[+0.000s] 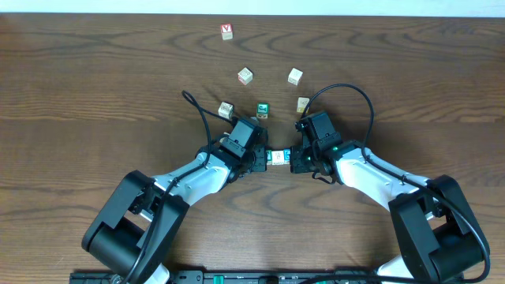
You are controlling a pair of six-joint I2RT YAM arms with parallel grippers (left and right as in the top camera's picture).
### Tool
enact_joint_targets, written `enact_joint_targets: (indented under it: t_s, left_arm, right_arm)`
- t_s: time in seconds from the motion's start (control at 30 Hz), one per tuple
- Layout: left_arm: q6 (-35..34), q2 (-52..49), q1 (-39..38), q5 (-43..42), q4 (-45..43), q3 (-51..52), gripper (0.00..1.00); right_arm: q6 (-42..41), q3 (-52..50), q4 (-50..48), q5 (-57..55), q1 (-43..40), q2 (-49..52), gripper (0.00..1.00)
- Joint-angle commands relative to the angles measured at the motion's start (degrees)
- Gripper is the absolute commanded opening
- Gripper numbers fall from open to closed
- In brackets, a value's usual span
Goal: Lift 3 blocks
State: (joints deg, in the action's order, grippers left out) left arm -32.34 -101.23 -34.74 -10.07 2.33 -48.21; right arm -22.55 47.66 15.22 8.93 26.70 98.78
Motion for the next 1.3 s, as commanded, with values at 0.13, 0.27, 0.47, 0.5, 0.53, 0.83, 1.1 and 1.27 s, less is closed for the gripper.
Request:
enact_joint_targets:
  t_s: [0.13, 0.27, 0.47, 0.5, 0.53, 0.83, 1.1, 1.27]
  left_arm:
    - [-7.06, -0.55, -4.61, -13.92, -1.16, 0.66, 0.07]
    - [-4.46, -0.55, -4.81, -13.94, -1.07, 0.63, 0.07]
    - [1.42, -0.55, -7.28, -11.72, 1.9, 0.63, 0.08]
    - [1.97, -0.55, -7.69, -10.91, 2.56, 0.66, 0.07]
    - [2.14, -0.55, -8.33, -9.49, 3.41, 0.63, 0.07]
    - [-1.44, -0.55, -11.04, -4.98, 1.36, 0.59, 0.07]
    - [-8.26, -0.57, -11.04, -1.88, -1.25, 0.59, 0.07]
    - [-11.47, -0.57, -10.95, -3.21, -3.82, 0.59, 0.07]
  right_arm:
    - [-1.73, -0.39, -1.51, 15.43, 4.15, 1.92, 0.01]
    - [-1.81, -0.39, -1.55, 15.61, 4.15, 1.92, 0.01]
    - [-1.38, -0.39, -1.55, 15.56, 4.15, 1.92, 0.01]
    - [-1.38, -0.39, -1.53, 15.58, 4.15, 1.92, 0.01]
    - [-1.38, -0.39, -1.53, 15.58, 4.15, 1.92, 0.01]
    - [-1.42, -0.39, -1.49, 15.82, 4.15, 1.92, 0.01]
    - [-1.44, -0.39, -0.68, 15.78, 4.15, 1.92, 0.01]
    - [-1.44, -0.39, -0.61, 15.78, 4.15, 1.92, 0.01]
